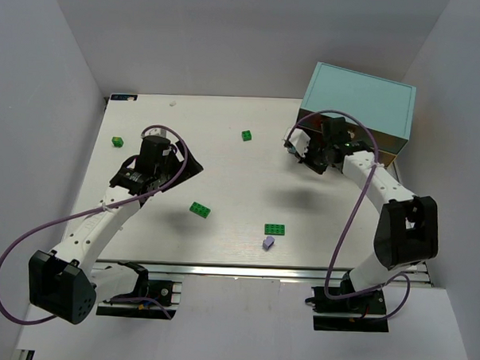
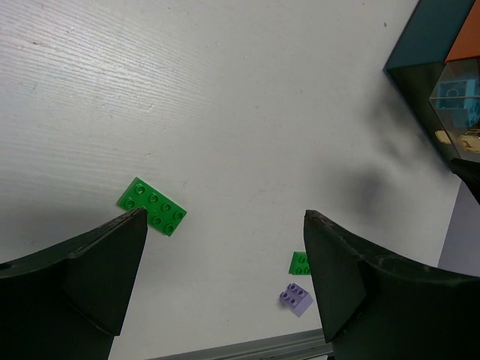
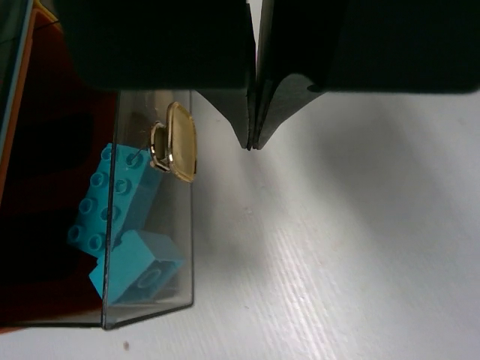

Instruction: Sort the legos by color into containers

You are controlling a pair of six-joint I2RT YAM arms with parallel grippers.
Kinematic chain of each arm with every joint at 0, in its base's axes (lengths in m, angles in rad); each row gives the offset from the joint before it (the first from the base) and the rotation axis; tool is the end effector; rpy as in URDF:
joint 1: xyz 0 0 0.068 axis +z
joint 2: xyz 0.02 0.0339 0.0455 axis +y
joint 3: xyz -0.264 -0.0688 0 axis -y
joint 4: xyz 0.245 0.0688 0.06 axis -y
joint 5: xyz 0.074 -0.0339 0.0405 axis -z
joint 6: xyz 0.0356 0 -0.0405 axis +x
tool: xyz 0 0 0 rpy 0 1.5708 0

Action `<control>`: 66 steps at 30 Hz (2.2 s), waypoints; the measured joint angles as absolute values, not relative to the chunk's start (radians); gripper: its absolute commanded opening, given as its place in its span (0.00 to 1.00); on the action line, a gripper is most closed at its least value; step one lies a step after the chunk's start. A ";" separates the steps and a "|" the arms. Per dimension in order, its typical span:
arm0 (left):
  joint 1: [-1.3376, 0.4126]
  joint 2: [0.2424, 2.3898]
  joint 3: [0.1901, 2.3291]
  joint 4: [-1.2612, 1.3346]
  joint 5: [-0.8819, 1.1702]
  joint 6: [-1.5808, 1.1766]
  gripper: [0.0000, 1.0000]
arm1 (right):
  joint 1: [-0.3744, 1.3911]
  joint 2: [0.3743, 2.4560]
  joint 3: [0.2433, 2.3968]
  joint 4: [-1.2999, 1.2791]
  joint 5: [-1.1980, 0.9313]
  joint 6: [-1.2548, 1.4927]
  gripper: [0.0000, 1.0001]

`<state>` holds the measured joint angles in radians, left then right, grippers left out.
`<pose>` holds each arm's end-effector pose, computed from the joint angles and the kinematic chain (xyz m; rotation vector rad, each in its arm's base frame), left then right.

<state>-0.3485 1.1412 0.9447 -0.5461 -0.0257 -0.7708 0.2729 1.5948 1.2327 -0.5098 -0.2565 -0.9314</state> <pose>0.2285 -0.0820 0.2904 -0.5107 2.3188 -0.5282 0.3312 0.1021 0.2637 -1.4536 1.9156 0.0101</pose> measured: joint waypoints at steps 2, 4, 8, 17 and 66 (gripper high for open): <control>-0.348 1.141 0.945 -0.546 -0.027 -0.770 0.95 | 0.290 1.605 1.201 -0.442 -0.182 -0.929 0.00; -0.348 1.141 0.945 -0.546 -0.027 -0.767 0.95 | 0.303 1.624 1.189 -0.381 -0.108 -0.928 0.00; -0.348 1.141 0.945 -0.546 -0.027 -0.767 0.95 | 0.315 1.665 1.186 -0.279 0.005 -0.925 0.00; -0.348 1.139 0.945 -0.546 -0.027 -0.767 0.95 | 0.314 1.753 1.219 -0.179 0.142 -0.928 0.00; -0.348 1.079 0.847 -0.434 0.018 -0.747 0.97 | -0.097 1.183 0.878 -0.344 -0.183 0.168 0.73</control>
